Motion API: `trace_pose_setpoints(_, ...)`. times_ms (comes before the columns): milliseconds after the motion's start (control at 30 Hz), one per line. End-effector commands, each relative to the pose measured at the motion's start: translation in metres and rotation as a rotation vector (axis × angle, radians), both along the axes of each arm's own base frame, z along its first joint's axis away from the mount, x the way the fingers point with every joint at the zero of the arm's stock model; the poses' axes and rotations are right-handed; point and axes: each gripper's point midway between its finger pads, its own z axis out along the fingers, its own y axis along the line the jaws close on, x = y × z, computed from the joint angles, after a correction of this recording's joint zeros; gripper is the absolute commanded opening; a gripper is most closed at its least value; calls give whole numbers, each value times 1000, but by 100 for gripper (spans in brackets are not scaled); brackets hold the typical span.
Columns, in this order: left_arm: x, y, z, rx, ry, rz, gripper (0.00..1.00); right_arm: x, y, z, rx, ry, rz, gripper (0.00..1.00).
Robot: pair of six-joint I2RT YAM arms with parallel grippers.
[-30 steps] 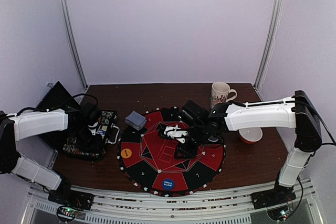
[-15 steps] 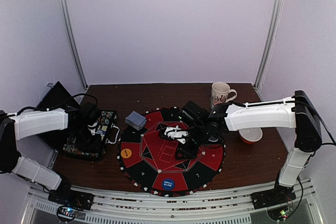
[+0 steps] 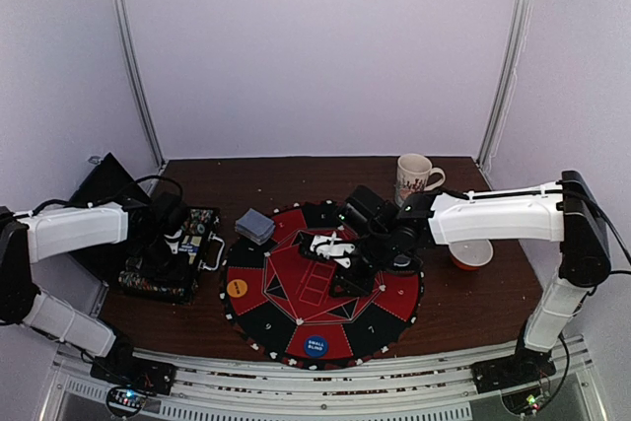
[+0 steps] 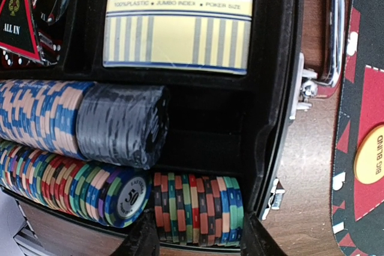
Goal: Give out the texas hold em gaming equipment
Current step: Pick up the pile of poker chips from the chip case.
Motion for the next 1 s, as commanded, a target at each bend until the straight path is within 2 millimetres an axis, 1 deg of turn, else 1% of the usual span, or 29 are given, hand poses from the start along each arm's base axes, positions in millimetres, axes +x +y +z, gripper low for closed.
trace_pose_setpoints(0,-6,15,-9,69,41,24,36,-3,-6,4,2,4,9,33)
trace_pose_setpoints(200,-11,10,-12,32,70,4,37,-4,-4,2,1,11,13,34)
trace_pose_setpoints(333,-8,14,-8,38,58,11,42,-4,-4,2,-3,15,15,34)
trace_pose_setpoints(467,-7,16,-7,28,65,6,52,-5,-5,2,-5,18,19,35)
trace_pose_setpoints(567,-7,14,-9,9,75,-5,54,-5,-5,2,-6,19,19,35)
trace_pose_setpoints(667,-8,11,-13,-5,89,-22,54,-5,-4,2,-5,17,20,35)
trace_pose_setpoints(700,-8,10,-14,-10,92,-25,52,-5,-5,3,-5,17,19,35)
trace_pose_setpoints(767,-7,5,-16,-35,94,-34,45,-5,-5,2,-7,18,20,35)
trace_pose_setpoints(833,-9,-1,-20,-73,99,-46,42,-5,-5,1,-8,17,19,35)
trace_pose_setpoints(967,-9,-4,-25,-80,113,-65,42,-5,-6,-1,-15,20,19,35)
